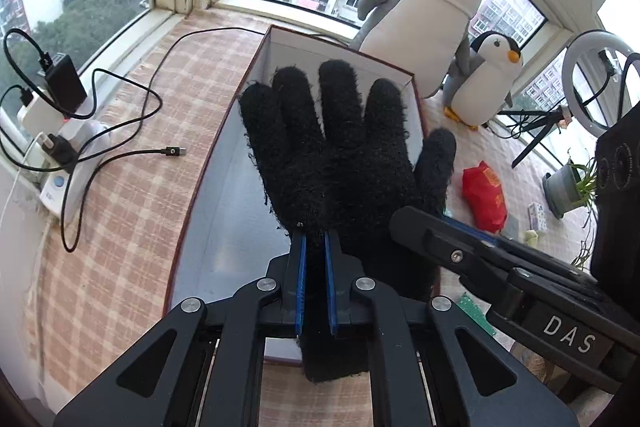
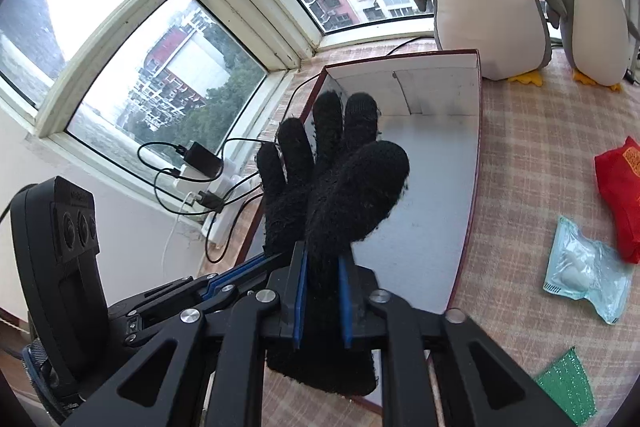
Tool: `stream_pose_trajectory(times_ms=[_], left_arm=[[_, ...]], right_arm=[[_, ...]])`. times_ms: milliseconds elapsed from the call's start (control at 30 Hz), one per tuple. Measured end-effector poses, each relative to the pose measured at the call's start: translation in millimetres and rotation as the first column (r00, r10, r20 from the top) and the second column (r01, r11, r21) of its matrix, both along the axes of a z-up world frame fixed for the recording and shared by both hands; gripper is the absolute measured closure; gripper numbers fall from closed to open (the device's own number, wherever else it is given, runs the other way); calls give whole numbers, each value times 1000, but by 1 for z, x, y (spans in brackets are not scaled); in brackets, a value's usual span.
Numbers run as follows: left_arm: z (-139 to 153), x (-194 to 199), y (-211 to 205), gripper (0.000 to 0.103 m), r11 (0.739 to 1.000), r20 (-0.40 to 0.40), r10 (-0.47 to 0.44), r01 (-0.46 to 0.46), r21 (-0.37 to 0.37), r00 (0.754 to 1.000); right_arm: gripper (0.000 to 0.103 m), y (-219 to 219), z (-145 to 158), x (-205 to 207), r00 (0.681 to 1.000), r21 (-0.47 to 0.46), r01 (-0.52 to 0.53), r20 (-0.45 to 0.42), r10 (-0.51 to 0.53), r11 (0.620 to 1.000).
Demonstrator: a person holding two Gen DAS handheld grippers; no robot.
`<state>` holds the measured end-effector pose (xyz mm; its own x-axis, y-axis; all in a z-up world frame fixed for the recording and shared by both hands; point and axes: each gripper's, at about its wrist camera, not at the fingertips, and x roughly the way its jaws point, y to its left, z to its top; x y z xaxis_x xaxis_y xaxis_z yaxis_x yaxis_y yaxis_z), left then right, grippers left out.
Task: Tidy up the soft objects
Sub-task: 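Lift the black glove with the left gripper and carry it into the box, then open the left gripper to drop the glove and withdraw from the box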
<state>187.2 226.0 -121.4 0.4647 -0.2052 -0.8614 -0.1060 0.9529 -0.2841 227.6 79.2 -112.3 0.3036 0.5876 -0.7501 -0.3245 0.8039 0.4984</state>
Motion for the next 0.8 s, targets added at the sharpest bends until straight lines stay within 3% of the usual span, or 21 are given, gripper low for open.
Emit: stream_pose_trajectory(times_ms=[33, 100, 133, 167, 533, 800], left_arm=[[-3, 2, 3, 85, 1000, -14, 13, -13, 11, 1000], [-5, 3, 8, 62, 1000, -23, 26, -26, 5, 999], [-6, 2, 11, 61, 1000, -17, 32, -32, -1, 999], [-6, 2, 13, 61, 999, -14, 35, -35, 1, 999], [5, -12, 4, 61, 999, 15, -24, 25, -21, 1000], [29, -38, -16, 61, 998, 63, -49, 51, -38, 997]], right_arm=[[85, 0, -1, 1, 1000, -11, 9, 7, -9, 1000], [66, -2, 1, 1, 1000, -17, 22, 19, -22, 1000], [53, -1, 2, 1, 999, -20, 29, 30, -28, 999], [49, -4, 5, -1, 998, -32, 40, 58, -38, 999], [49, -49, 30, -24, 990, -54, 85, 114, -78, 995], [48, -147, 54, -59, 974, -43, 178, 150, -170, 983]])
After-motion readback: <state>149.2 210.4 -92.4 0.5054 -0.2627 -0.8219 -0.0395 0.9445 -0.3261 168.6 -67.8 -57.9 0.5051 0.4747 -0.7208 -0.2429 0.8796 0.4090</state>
